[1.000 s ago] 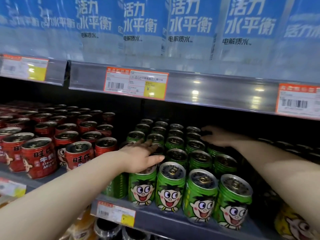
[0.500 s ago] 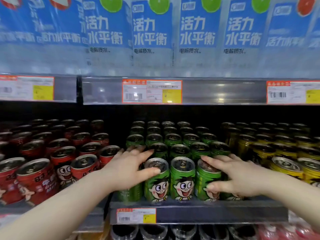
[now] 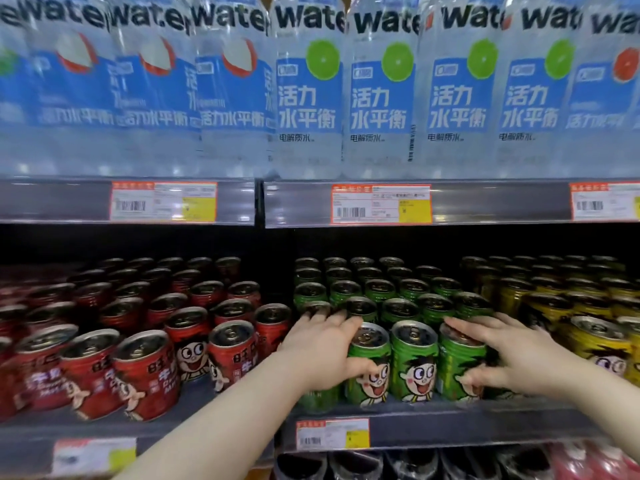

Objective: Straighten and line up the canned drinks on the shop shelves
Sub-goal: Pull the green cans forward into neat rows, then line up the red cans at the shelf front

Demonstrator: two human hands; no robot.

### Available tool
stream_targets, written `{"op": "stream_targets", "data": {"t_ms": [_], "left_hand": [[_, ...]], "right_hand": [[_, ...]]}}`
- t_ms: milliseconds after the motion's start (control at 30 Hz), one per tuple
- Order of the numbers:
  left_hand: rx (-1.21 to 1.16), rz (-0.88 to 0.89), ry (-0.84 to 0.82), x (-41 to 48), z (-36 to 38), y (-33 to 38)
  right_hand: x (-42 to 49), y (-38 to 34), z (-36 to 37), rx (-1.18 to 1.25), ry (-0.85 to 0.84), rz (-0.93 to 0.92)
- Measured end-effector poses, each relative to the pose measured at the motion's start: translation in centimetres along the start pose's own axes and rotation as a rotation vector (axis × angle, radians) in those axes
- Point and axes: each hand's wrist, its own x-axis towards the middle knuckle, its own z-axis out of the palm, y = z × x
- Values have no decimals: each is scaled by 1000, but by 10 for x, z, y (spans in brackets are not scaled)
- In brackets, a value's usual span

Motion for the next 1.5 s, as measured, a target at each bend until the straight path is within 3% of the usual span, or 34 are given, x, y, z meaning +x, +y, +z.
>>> {"op": "stream_targets", "data": {"t_ms": [800,900,1067,1233,1500], "left_hand": [[6,-7,38,0,0,3],[90,-45,35,-5,-2,6],[207,-60,198,-21,-4,20],[114,-157,267,-62,2,-13],[199,-423,267,-140,11,-143]], "right_hand": [[8,11,8,35,29,-21],[7,11,8,13,64,-20],[1,-5,6,-71,158,3],[-2,-52,-7,6,267,-158],[9,-194,-19,86,330,-529]]}}
